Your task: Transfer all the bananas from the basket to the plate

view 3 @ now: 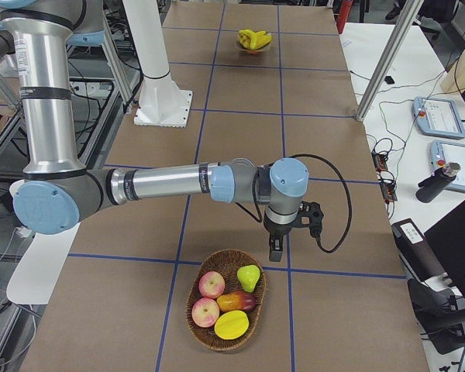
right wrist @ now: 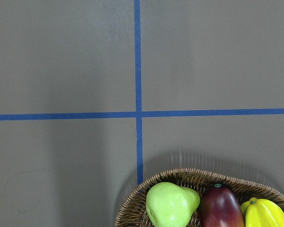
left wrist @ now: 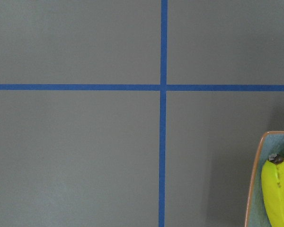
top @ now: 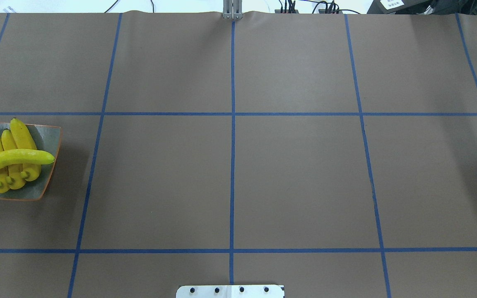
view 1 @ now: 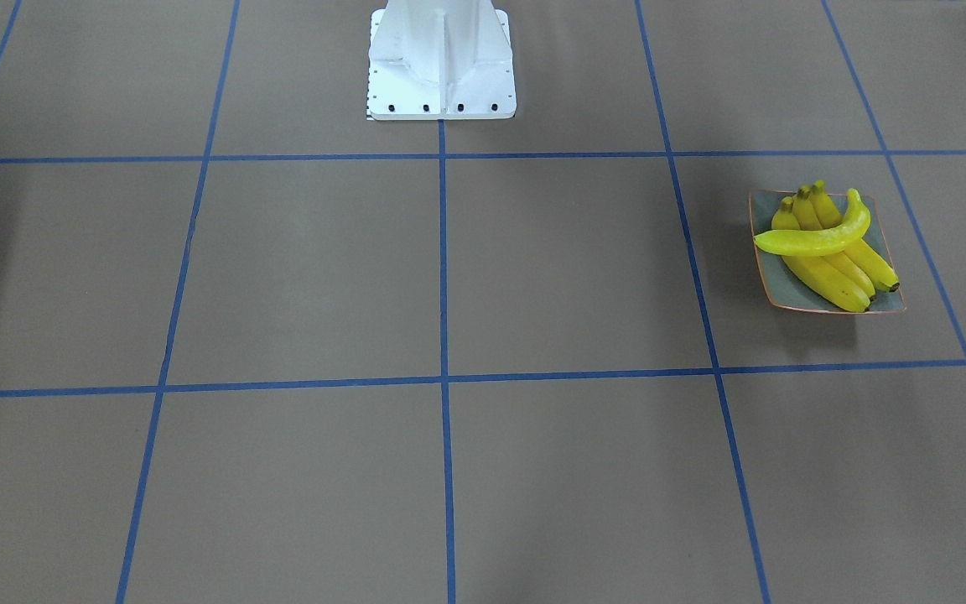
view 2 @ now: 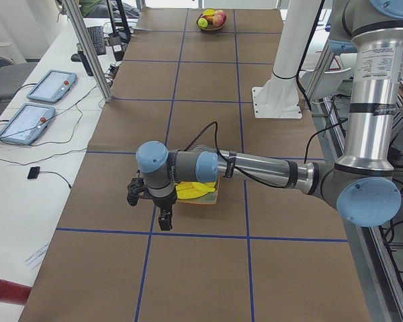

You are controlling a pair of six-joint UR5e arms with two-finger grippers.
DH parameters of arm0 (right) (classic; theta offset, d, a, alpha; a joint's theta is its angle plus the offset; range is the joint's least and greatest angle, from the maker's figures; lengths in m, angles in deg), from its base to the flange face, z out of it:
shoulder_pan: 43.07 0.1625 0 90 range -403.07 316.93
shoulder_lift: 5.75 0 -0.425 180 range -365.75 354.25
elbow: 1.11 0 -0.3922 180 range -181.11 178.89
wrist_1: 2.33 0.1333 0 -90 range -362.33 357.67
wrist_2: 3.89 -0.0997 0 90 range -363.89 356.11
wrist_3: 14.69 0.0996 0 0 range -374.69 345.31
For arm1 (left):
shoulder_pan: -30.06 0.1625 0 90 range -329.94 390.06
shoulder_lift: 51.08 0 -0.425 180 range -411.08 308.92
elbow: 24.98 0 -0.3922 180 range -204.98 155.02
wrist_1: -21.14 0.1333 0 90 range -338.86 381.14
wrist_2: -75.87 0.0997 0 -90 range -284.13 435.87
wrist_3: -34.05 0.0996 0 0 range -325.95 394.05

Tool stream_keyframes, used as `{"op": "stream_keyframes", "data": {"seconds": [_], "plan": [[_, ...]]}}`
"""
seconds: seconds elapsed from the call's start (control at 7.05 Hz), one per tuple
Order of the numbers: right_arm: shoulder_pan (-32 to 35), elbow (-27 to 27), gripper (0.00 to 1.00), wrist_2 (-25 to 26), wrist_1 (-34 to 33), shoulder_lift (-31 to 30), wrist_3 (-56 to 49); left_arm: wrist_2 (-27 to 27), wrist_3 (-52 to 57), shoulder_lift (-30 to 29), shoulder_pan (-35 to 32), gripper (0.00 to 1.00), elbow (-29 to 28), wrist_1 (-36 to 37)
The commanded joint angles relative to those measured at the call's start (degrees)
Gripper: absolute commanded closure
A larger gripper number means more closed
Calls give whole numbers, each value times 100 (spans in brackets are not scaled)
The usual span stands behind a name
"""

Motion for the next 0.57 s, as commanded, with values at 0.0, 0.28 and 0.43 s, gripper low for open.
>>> {"op": "stream_keyframes", "data": {"seconds": [0.0,0.28,0.43], "plan": [[0,2,0,-28,-39,-31,7,0,-24,67,-3,0,-139,-391],[0,72,0,-28,5,-93,-2,0,-15,49,-3,0,-122,-391],[0,81,0,-28,5,-101,-2,0,-15,49,-3,0,-113,-391]]}}
